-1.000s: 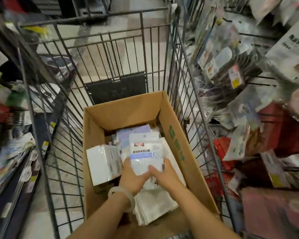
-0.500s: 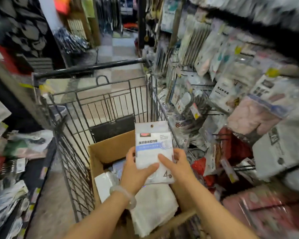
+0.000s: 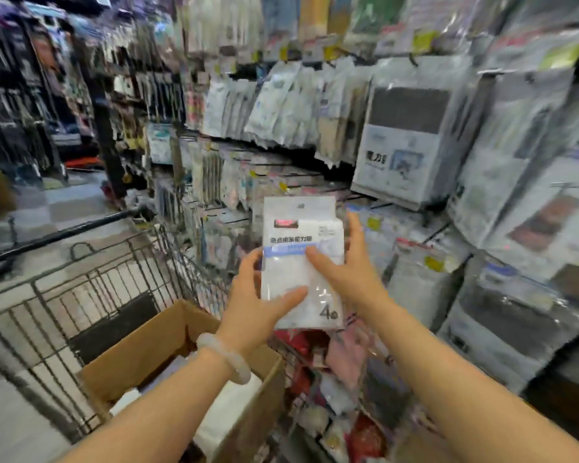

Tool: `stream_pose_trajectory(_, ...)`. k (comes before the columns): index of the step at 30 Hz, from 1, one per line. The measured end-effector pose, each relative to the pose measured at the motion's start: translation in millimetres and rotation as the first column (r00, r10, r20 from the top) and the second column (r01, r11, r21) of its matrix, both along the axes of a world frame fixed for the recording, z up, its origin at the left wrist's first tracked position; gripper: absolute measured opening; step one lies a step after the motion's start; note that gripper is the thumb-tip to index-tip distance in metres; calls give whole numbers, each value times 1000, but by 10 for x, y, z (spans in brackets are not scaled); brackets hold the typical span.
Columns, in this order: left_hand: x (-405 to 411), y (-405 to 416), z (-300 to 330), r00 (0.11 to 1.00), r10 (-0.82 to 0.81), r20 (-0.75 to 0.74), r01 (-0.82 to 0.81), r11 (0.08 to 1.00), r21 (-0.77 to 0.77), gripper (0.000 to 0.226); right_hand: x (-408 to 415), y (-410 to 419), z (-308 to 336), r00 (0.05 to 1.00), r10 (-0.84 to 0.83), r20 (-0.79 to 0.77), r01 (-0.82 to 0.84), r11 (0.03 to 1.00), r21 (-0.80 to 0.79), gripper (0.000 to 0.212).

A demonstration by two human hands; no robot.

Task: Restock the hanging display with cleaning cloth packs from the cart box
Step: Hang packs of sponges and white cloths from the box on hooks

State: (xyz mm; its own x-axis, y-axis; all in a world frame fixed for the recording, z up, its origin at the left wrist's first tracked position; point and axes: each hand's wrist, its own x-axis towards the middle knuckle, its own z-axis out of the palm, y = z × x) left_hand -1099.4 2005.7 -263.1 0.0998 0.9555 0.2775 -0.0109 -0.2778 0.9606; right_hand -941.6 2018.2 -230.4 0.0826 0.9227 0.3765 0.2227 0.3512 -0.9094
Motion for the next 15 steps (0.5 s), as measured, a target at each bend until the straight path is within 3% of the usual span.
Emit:
stream_pose_trajectory(3, 438, -292, 350, 991, -130, -11, 130, 988, 85, 67, 466, -536, 381, 994, -96, 57, 90, 992, 93, 83)
stream_pose_trajectory(7, 1082, -739, 765, 949, -316, -13, 314, 935, 163, 69, 1185, -1319, 851, 963, -217, 160, 204, 974, 97, 87)
stream_pose_trajectory(10, 1636, -1122, 1029, 900, -435, -5, 426, 880, 209, 80, 1717, -1965, 1149, 934, -308, 183, 286, 949, 136, 86)
stream_pose_trajectory(15, 2697, -1902, 1524, 792, -611, 19, 573, 754, 322, 77, 2590, -3129, 1678, 833, -513, 206, 471, 854, 220, 79)
